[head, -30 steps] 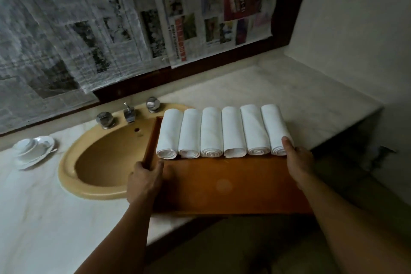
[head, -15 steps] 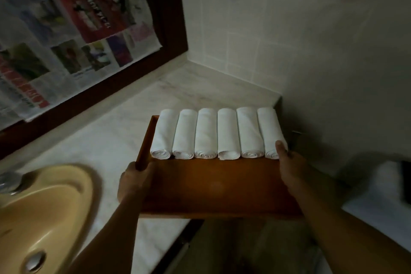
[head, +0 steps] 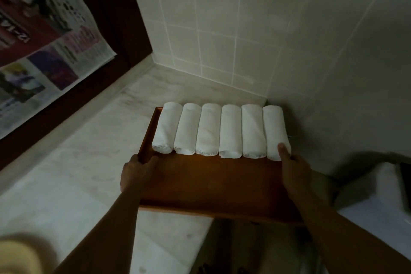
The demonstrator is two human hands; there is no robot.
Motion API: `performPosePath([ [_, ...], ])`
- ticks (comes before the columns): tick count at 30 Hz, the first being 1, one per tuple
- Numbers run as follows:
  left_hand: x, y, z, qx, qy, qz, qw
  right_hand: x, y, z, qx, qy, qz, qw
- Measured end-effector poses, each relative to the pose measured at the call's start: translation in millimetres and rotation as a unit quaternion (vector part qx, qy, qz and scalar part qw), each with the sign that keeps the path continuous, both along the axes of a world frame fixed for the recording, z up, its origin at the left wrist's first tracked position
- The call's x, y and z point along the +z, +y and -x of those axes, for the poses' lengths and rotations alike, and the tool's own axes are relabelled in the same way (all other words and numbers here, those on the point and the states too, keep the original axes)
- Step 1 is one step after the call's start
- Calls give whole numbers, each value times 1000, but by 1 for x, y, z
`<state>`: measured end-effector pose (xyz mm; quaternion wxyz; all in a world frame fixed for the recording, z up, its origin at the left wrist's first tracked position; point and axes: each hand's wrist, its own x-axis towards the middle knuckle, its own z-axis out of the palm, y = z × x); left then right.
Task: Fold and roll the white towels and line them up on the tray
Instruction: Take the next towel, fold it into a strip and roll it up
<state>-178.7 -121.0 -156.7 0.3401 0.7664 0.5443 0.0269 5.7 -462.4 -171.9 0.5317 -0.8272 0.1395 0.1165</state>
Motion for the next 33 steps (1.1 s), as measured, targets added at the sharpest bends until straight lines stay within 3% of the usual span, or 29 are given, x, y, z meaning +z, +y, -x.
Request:
performPosePath([
  [6, -4, 11, -48, 21, 82, -29, 996, -5, 17, -20, -39, 9, -37, 999],
  [13, -7, 28, -60, -48, 147, -16, 988, -6, 22, -30, -38, 21, -51, 998],
  [18, 0, -12, -26, -29, 170, -109, 979, 3, 17, -27, -15, 9, 47, 999],
  [20, -5, -40, -4, -23, 167, -135, 976, 6, 14, -27, -11, 13, 28, 999],
  [22, -11, -62, 13, 21, 141, -135, 980, 3, 7, -30, 34, 27, 23, 999],
  [25, -17, -80, 20, 102, 80, -67, 989, 3, 1, -21, 104, 41, 80, 990],
  [33, -5, -97, 4, 36, 80, 3, 996, 13, 20, 1, 282, -37, 200, 938],
])
